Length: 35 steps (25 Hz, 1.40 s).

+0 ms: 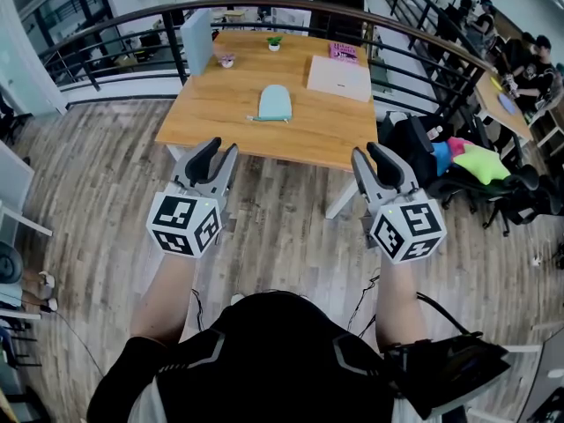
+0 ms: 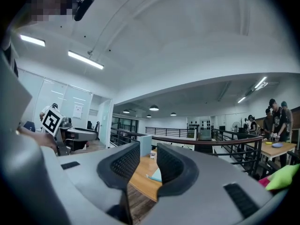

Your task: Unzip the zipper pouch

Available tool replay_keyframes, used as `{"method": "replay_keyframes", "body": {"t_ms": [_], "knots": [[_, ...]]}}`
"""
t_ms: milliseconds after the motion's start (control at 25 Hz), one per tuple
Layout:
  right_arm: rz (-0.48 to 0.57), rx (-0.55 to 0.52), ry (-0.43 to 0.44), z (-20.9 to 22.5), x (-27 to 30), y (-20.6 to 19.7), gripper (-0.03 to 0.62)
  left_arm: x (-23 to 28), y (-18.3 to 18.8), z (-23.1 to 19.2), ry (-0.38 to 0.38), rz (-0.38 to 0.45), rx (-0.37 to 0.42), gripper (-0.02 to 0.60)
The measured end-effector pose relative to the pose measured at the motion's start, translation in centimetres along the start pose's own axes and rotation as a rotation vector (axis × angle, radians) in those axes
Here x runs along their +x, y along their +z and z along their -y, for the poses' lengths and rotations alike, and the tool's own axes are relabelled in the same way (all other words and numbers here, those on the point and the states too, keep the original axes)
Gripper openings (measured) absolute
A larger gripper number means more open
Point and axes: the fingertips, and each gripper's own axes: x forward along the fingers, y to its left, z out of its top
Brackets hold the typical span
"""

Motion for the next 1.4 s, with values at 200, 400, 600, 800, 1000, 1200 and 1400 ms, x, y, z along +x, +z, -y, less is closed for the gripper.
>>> {"method": "replay_keyframes", "body": {"t_ms": [200,400,600,800,1000,1200,1400], "knots": [[-0.013,0.005,0.015,0.6,-0.2,-0.5,0.186,0.0,-0.5,-0.1,0.031,-0.004,-0.01,0.175],[-0.016,0.001,0.028,1.3,-0.4,-0.7,0.206,0.2,-0.4,0.5,0.032,0.006,-0.002,0.215],[-0.025,0.008,0.031,2.6,-0.5,-1.0,0.221,0.9,-0.5,1.5,0.05,-0.01,0.031,0.238],[-0.027,0.02,0.049,3.5,-0.5,-1.6,0.221,1.8,-0.8,2.3,0.071,-0.016,0.036,0.238],[-0.021,0.028,0.067,5.0,-0.9,-1.9,0.221,2.8,-1.0,3.2,0.086,-0.029,0.031,0.238],[-0.02,0.028,0.1,6.6,-1.3,-2.9,0.221,3.8,-1.7,4.8,0.11,-0.036,0.04,0.238],[-0.035,0.05,0.125,7.5,0.2,-4.5,0.219,5.2,-2.9,4.8,0.105,-0.068,0.054,0.238]]}}
